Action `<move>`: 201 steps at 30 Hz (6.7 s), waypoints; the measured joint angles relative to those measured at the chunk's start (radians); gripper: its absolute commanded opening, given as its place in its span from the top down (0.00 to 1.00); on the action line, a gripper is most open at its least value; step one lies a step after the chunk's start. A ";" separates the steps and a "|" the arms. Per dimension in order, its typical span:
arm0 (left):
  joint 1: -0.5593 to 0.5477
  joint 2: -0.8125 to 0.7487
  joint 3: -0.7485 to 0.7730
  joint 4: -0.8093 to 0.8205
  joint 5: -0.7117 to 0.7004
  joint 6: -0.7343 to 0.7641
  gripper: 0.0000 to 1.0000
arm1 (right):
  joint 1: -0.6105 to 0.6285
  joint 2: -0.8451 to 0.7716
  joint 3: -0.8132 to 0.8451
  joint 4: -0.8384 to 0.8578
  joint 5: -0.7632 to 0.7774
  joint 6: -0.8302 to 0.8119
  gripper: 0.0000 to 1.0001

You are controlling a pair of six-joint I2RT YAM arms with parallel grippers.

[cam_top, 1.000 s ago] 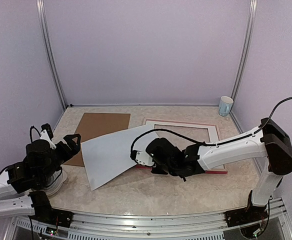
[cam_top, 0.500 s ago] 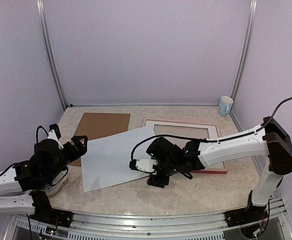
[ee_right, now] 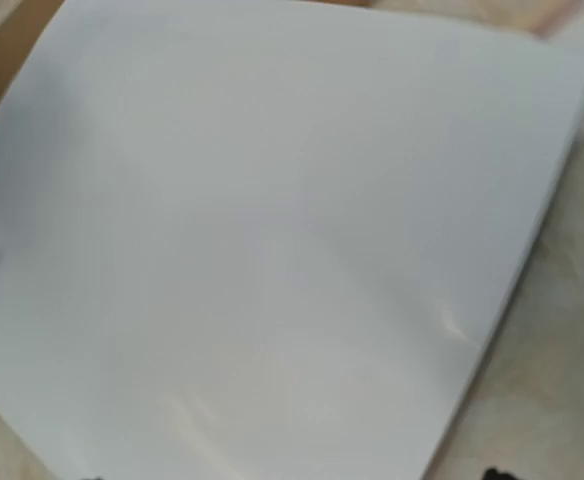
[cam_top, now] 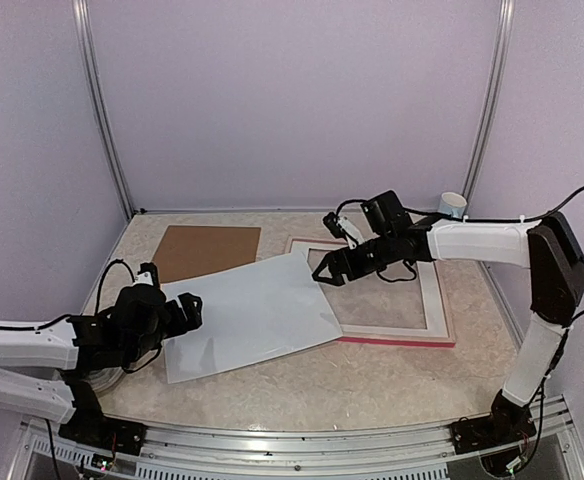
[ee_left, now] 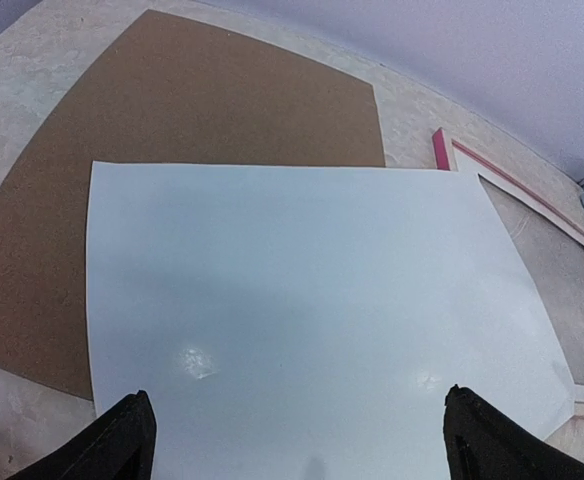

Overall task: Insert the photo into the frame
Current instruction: Place the photo on the frame body, then pick up the photo from the frame body, then place the photo on the mat board.

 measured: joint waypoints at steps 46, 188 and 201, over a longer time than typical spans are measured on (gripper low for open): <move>0.018 0.362 -0.019 0.216 0.151 0.002 0.01 | -0.118 0.377 0.129 0.129 -0.347 0.380 0.43; 0.040 0.172 -0.084 0.183 0.156 0.004 0.01 | -0.603 -0.077 -0.311 -0.144 0.031 0.056 0.98; 0.044 0.179 -0.082 0.183 0.167 0.026 0.01 | -0.605 -0.044 -0.283 -0.177 0.043 0.009 0.97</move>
